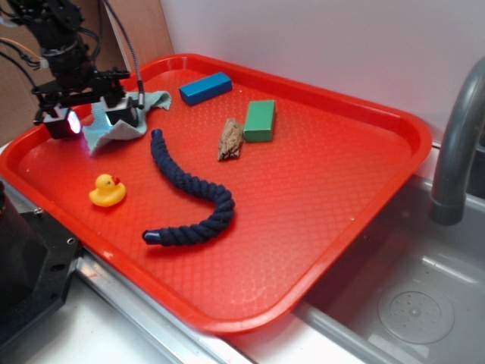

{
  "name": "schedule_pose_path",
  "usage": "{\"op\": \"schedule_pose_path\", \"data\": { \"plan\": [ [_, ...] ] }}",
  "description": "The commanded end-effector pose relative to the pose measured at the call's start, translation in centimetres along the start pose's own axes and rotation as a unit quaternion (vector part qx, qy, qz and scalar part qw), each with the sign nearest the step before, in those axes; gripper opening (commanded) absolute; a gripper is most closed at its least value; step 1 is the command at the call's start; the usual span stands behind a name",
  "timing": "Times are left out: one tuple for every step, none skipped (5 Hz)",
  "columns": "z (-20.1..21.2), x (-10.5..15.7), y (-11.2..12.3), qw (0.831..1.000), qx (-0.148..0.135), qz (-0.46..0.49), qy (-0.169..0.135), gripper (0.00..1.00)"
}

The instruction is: Grab the blue cloth.

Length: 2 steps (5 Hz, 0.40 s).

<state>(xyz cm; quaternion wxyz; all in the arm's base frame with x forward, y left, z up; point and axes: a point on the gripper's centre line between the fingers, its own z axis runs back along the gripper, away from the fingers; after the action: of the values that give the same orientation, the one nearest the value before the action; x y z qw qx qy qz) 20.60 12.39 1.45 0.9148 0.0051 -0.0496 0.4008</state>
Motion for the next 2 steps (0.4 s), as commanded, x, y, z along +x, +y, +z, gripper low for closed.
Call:
{"op": "schedule_pose_path", "data": {
  "plan": [
    [0.3,-1.8,-3.4,0.998,0.021,-0.054,0.003,1.00],
    [0.6,-2.3,-4.9,0.997,0.018,-0.075,0.005,0.00]
  ]
}}
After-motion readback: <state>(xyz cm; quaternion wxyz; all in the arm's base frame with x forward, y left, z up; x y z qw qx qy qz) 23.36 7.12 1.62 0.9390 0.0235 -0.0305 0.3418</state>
